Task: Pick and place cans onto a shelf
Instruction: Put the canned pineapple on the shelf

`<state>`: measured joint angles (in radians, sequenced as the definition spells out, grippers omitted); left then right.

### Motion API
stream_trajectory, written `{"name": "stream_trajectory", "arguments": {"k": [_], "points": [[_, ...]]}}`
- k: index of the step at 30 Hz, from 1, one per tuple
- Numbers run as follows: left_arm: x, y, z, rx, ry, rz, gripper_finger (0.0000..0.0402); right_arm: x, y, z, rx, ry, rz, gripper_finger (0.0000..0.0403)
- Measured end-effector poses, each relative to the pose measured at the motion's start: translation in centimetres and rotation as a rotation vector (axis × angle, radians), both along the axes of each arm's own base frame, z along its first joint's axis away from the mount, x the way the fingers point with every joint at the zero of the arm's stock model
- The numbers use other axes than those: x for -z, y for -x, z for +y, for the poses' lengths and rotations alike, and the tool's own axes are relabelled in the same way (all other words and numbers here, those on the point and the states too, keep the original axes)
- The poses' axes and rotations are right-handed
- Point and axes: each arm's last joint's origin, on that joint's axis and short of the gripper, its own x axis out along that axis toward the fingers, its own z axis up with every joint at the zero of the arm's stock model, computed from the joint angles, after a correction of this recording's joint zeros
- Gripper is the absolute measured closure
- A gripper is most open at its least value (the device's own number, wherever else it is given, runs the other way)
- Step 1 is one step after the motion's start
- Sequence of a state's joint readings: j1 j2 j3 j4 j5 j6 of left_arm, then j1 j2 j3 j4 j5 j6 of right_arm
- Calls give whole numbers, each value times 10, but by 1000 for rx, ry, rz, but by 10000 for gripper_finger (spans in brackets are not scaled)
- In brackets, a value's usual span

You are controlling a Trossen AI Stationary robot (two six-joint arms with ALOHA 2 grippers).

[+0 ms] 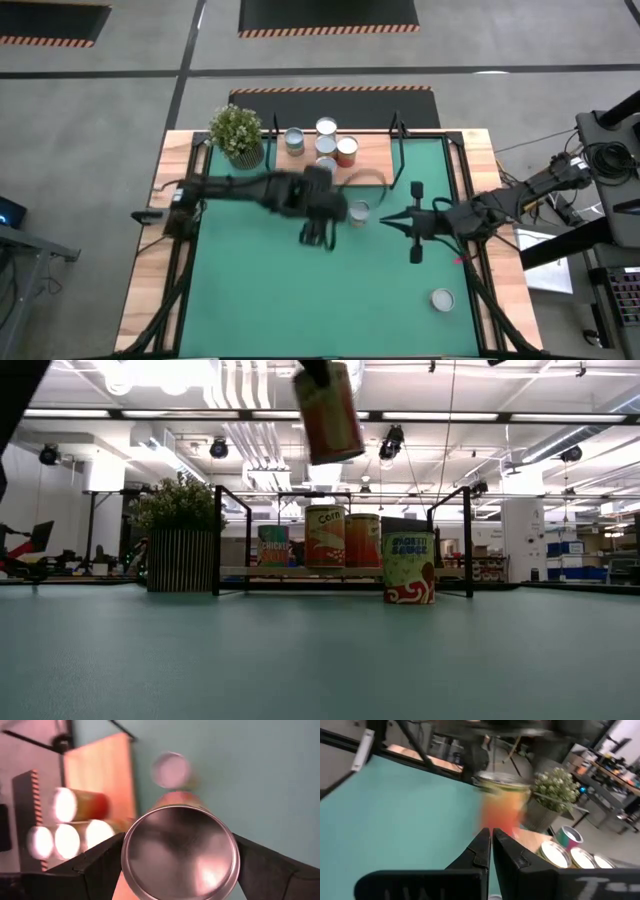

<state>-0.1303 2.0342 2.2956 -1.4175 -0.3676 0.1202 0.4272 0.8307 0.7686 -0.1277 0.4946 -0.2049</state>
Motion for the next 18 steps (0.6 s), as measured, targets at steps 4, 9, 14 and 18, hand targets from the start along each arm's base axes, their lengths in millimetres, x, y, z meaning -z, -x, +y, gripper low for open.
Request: {"name": "stream_trajectory", "arguments": {"k": [4, 9, 14, 18], "points": [[0, -16, 43, -45, -16, -45, 93, -2, 6, 5, -39, 6, -13, 394], [14, -28, 86, -86, 32, -110, 93, -4, 12, 7, -58, 1, -15, 394], [26, -39, 113, -137, 35, -214, 93, -4, 13, 7, -55, -5, -15, 394], [38, -43, 125, -158, 35, -227, 93, -4, 13, 7, -54, -8, -14, 394]]}}
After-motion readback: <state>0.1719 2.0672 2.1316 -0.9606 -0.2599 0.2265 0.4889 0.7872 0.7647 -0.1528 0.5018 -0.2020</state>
